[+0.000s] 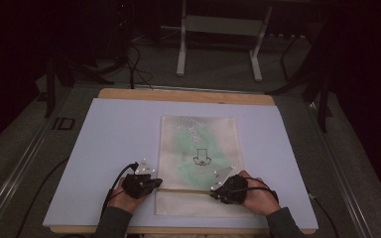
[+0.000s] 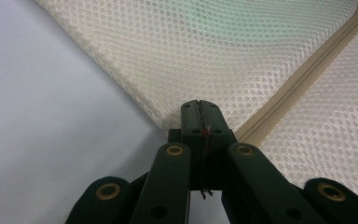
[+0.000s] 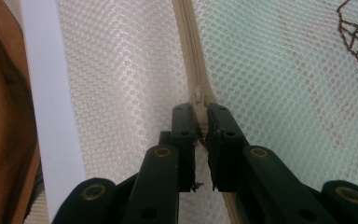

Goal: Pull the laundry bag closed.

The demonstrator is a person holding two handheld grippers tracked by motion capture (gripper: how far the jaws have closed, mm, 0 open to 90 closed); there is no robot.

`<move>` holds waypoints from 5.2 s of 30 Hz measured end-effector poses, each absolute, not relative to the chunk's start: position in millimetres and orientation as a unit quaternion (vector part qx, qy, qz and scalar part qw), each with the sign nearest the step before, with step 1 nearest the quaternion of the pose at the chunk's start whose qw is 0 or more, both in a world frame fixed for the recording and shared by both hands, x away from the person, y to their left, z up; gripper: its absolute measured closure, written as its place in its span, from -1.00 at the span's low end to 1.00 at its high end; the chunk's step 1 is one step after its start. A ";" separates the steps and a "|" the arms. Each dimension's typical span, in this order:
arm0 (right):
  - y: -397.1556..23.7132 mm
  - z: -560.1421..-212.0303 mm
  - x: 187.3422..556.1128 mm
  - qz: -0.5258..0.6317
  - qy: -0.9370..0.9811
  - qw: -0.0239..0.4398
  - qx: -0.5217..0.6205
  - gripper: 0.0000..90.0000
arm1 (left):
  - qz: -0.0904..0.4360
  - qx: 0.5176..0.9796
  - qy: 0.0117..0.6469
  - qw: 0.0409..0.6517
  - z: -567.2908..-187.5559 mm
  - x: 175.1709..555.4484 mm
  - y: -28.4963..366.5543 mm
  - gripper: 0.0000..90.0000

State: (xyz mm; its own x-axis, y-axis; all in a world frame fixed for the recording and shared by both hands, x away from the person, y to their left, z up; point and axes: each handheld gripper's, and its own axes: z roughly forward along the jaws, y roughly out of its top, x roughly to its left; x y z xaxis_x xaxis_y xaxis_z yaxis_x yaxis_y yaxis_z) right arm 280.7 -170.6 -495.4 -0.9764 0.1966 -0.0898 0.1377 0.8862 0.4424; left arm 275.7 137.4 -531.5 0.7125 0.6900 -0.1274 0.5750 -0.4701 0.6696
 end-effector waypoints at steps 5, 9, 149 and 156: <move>-174.1 -495.3 281.5 0.222 0.969 0.067 0.087 0.83 | 0.080 0.853 0.371 0.358 -531.6 275.7 137.3 0.99; -177.6 -495.6 281.7 0.222 0.969 0.066 0.090 0.83 | 0.080 0.853 0.371 0.358 -531.6 275.7 137.4 0.99; -286.3 -493.4 279.0 0.274 0.934 0.068 0.217 0.49 | 0.071 0.850 0.375 0.365 -530.9 276.2 139.9 0.96; -290.0 -492.8 282.7 0.291 0.923 0.083 0.237 0.18 | 0.077 0.851 0.368 0.367 -529.0 275.0 141.3 0.94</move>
